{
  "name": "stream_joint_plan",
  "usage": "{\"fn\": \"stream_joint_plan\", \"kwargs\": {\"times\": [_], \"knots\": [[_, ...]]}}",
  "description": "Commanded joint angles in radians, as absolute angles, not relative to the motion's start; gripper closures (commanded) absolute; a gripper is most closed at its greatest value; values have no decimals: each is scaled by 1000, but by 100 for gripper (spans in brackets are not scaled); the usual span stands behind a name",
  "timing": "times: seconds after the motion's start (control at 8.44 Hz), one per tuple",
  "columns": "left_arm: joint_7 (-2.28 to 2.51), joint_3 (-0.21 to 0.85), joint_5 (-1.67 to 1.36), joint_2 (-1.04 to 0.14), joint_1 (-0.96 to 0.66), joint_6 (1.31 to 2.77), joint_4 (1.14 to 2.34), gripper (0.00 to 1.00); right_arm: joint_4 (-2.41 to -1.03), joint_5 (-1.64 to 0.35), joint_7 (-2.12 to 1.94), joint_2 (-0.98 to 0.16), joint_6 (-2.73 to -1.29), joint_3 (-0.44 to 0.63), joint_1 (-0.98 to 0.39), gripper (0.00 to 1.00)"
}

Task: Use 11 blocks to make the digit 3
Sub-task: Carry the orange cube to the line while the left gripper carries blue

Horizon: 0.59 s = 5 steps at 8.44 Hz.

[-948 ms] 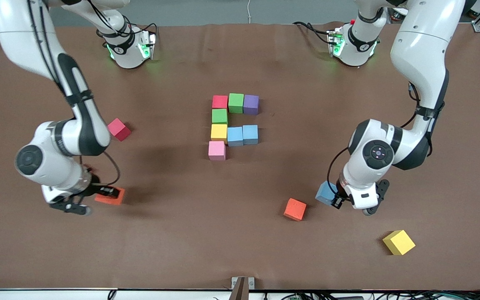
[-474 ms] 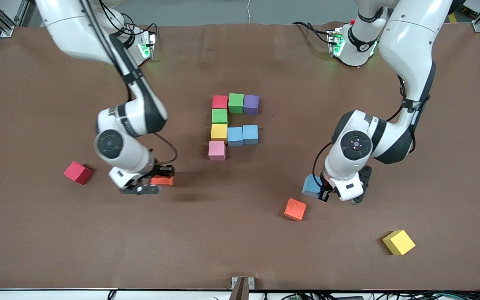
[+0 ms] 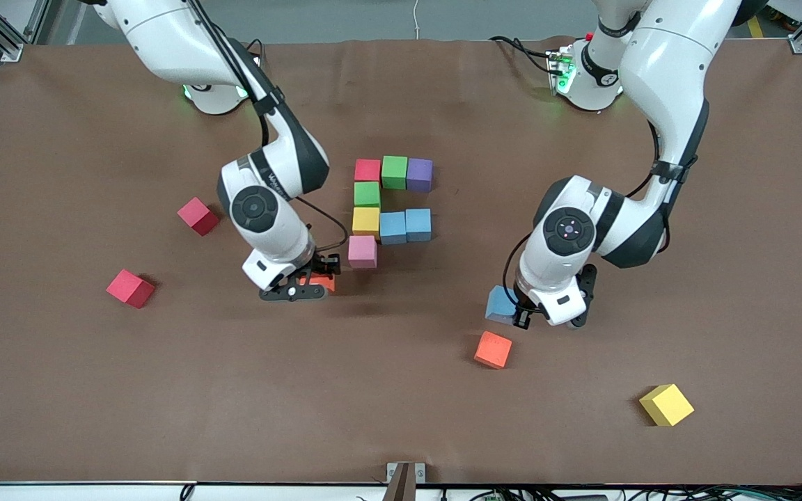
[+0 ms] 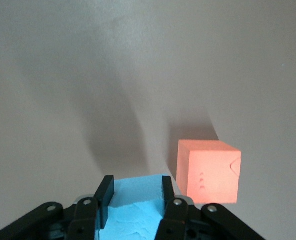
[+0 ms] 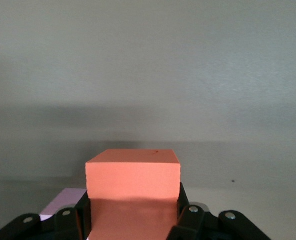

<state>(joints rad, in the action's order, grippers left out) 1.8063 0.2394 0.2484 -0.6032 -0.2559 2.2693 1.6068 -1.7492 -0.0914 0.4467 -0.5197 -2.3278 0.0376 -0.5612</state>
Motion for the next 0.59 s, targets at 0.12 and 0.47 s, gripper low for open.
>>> {"fn": "stream_joint_plan", "kwargs": {"times": [0.12, 0.47], "knots": [[1835, 253, 239, -583, -267, 2249, 1608, 63, -1761, -91, 572, -540, -2429, 49, -638, 89], [1847, 253, 239, -583, -278, 2249, 1608, 63, -1737, -89, 649, -598, -2461, 52, -695, 89]]}}
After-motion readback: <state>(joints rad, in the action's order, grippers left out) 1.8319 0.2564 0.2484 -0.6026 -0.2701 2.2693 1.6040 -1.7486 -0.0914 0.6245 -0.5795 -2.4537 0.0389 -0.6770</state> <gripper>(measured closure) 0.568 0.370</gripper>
